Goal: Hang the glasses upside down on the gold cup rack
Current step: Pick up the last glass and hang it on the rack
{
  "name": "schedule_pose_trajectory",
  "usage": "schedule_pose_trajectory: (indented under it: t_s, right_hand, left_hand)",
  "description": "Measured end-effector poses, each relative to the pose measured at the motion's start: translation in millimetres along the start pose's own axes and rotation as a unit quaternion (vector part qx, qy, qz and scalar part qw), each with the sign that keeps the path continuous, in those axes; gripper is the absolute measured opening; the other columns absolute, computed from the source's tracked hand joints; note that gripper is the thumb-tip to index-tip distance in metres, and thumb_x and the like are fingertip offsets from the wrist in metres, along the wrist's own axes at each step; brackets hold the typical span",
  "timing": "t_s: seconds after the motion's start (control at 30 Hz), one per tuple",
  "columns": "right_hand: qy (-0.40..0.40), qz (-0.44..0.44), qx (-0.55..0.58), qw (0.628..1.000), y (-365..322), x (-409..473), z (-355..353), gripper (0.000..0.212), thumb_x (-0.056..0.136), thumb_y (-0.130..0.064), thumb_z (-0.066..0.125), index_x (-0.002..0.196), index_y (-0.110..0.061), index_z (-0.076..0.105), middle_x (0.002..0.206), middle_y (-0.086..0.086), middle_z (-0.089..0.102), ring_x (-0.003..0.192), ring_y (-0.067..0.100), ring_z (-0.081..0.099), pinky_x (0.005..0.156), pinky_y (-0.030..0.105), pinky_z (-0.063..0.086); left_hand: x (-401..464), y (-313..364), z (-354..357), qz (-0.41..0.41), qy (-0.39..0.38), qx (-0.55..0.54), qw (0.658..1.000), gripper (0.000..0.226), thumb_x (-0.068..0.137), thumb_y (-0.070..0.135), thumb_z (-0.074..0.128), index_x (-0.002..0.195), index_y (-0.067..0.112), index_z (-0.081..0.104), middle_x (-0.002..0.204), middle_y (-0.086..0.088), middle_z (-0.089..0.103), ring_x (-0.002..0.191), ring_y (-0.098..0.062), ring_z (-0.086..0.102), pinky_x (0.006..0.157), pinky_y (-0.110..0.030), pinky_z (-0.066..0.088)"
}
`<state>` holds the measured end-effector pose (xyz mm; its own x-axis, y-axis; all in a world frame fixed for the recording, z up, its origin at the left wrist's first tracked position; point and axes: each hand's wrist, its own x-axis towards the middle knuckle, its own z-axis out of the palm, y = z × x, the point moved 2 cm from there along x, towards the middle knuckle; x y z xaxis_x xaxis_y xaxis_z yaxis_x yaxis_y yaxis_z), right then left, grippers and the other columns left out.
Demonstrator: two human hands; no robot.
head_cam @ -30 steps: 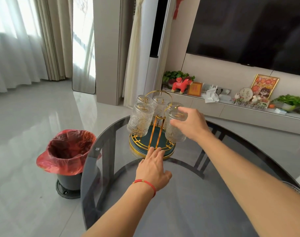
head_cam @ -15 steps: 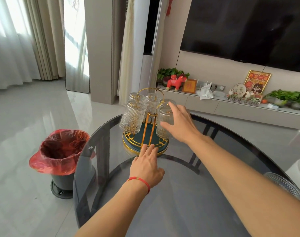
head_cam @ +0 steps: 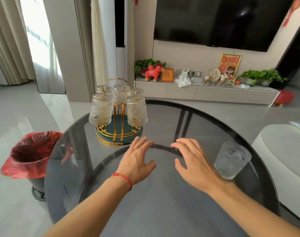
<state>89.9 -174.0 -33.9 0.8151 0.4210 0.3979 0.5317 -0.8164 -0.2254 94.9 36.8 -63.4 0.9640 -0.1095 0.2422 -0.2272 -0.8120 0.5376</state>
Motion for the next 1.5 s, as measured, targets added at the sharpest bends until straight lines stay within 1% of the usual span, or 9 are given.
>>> schedule_pose_trajectory:
  t_s: [0.13,0.27,0.43,0.63,0.87,1.07,1.23,1.37,1.5]
  right_hand:
    - [0.121,0.003,-0.055,0.991,34,-46,-34,0.040,0.079,-0.006,0.075,0.119,-0.007,0.074,0.130,0.014,0.066,0.128,0.037,0.058,0.116,0.056,0.039]
    - [0.245,0.176,0.038,0.953,76,-65,-69,0.061,0.083,-0.018,0.078,0.141,-0.014,0.058,0.146,0.011,0.053,0.136,0.031,0.047,0.116,0.043,0.035]
    - [0.096,0.439,0.287,0.846,103,-80,-44,0.103,0.081,-0.041,0.085,0.162,-0.025,0.023,0.159,0.001,0.046,0.137,0.017,0.049,0.110,0.036,0.040]
    - [0.095,0.441,0.317,0.835,114,-77,-26,0.079,0.079,-0.035,0.086,0.144,-0.024,0.045,0.136,-0.001,0.058,0.112,0.016,0.055,0.091,0.029,0.041]
    - [0.025,0.302,0.262,0.916,69,-65,-32,0.061,0.061,-0.056,0.086,0.112,-0.036,0.059,0.106,-0.012,0.068,0.092,0.000,0.063,0.071,0.015,0.046]
    - [-0.034,0.163,0.304,0.938,14,-46,-13,0.079,0.054,-0.056,0.093,0.124,-0.061,0.057,0.119,-0.013,0.055,0.112,-0.006,0.059,0.090,0.008,0.046]
    - [-0.047,0.202,0.487,0.848,6,-37,-6,0.078,0.067,-0.052,0.089,0.137,-0.036,0.059,0.132,-0.011,0.069,0.115,0.002,0.070,0.094,0.023,0.057]
    - [-0.047,0.239,0.647,0.723,-6,-35,10,0.063,0.080,-0.040,0.084,0.135,-0.016,0.064,0.129,0.011,0.076,0.117,0.030,0.073,0.091,0.043,0.063]
    - [0.014,0.238,0.578,0.781,-10,-23,14,0.062,0.074,-0.042,0.089,0.129,-0.026,0.064,0.127,0.004,0.076,0.108,0.024,0.077,0.094,0.045,0.062]
  left_hand:
    - [-12,22,5,0.044,-0.022,-0.011,0.999,0.071,0.087,0.035,0.066,0.152,0.031,0.036,0.163,0.000,0.032,0.154,-0.021,0.012,0.121,-0.036,0.018]
    - [-21,48,8,0.077,-0.021,-0.022,0.997,0.069,0.088,0.032,0.067,0.151,0.031,0.040,0.159,0.004,0.040,0.153,-0.016,0.019,0.119,-0.031,0.020]
    - [-25,66,11,0.046,-0.024,-0.110,0.993,0.062,0.088,0.031,0.069,0.145,0.037,0.047,0.149,0.010,0.051,0.142,-0.012,0.040,0.117,-0.033,0.035]
    - [-22,84,25,0.023,-0.041,-0.207,0.977,0.061,0.089,0.030,0.069,0.144,0.043,0.045,0.154,0.017,0.042,0.138,-0.006,0.042,0.112,-0.035,0.043]
    - [-26,86,25,-0.027,-0.067,-0.300,0.951,0.069,0.081,0.043,0.079,0.142,0.039,0.048,0.140,0.016,0.054,0.119,-0.002,0.061,0.081,-0.015,0.056]
    - [-25,86,5,-0.128,-0.054,-0.406,0.903,0.087,0.064,0.049,0.086,0.141,0.035,0.049,0.128,0.002,0.060,0.106,-0.017,0.069,0.085,-0.044,0.062]
    - [-22,67,-15,-0.193,-0.027,-0.505,0.841,0.083,0.058,0.041,0.093,0.129,0.024,0.056,0.124,-0.014,0.065,0.101,-0.029,0.073,0.074,-0.049,0.064]
    - [-17,52,-27,-0.169,-0.041,-0.488,0.855,0.084,0.059,0.055,0.089,0.131,0.024,0.059,0.125,-0.012,0.065,0.107,-0.029,0.070,0.075,-0.047,0.064]
    - [-6,21,-47,-0.110,0.018,-0.334,0.936,0.047,0.094,0.061,0.053,0.119,0.025,0.068,0.123,-0.002,0.070,0.107,-0.018,0.066,0.086,-0.031,0.057]
